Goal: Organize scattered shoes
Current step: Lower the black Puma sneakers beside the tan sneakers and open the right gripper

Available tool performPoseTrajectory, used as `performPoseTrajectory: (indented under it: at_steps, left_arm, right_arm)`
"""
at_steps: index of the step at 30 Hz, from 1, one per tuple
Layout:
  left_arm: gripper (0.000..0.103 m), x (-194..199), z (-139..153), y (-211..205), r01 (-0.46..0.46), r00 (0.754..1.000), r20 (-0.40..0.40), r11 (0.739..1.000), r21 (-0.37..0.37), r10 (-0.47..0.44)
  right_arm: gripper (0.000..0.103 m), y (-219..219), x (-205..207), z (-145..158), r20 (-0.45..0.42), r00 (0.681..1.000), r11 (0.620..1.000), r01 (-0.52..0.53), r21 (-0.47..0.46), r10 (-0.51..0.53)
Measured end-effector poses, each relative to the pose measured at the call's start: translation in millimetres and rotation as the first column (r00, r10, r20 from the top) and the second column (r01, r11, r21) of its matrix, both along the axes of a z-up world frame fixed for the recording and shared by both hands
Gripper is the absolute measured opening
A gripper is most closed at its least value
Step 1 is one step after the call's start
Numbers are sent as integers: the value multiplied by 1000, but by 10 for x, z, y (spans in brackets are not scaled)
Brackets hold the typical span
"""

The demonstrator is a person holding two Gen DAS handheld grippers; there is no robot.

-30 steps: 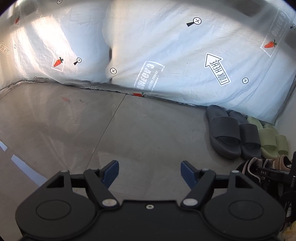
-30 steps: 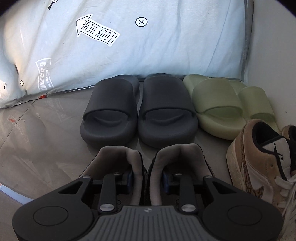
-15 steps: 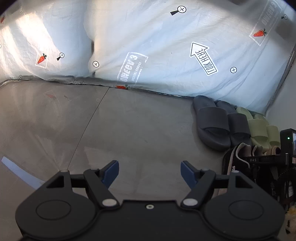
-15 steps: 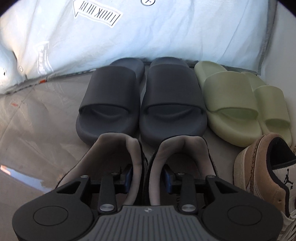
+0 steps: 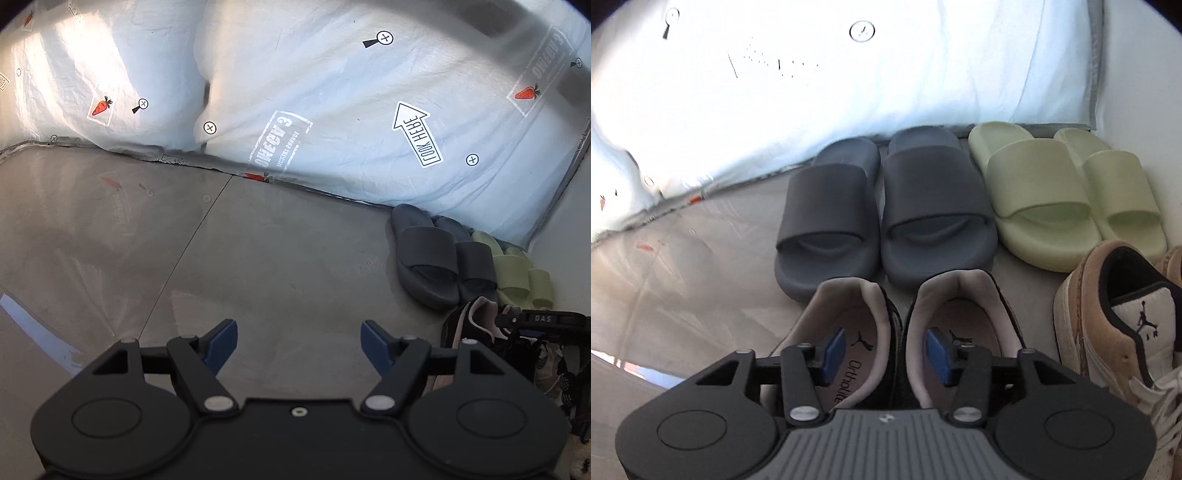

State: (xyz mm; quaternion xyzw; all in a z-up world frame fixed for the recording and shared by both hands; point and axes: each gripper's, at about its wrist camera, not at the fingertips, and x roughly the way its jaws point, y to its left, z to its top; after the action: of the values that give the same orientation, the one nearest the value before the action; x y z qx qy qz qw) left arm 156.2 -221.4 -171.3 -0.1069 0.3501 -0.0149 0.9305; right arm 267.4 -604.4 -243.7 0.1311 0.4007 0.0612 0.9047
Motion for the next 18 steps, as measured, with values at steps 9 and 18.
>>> performPoseTrajectory:
  at_steps: [9,18]
  left_arm:
    - [74,33,-22,-65,35,999,-8,999,-6,-35]
    - [74,-21,-37,-117,74,997,-5,997,-11,-74]
  right_arm:
    - [64,499,-818,-37,132,989,994,78,-78,-67]
    - [74,1303,-976,-502,111,994,923,41,-383,2]
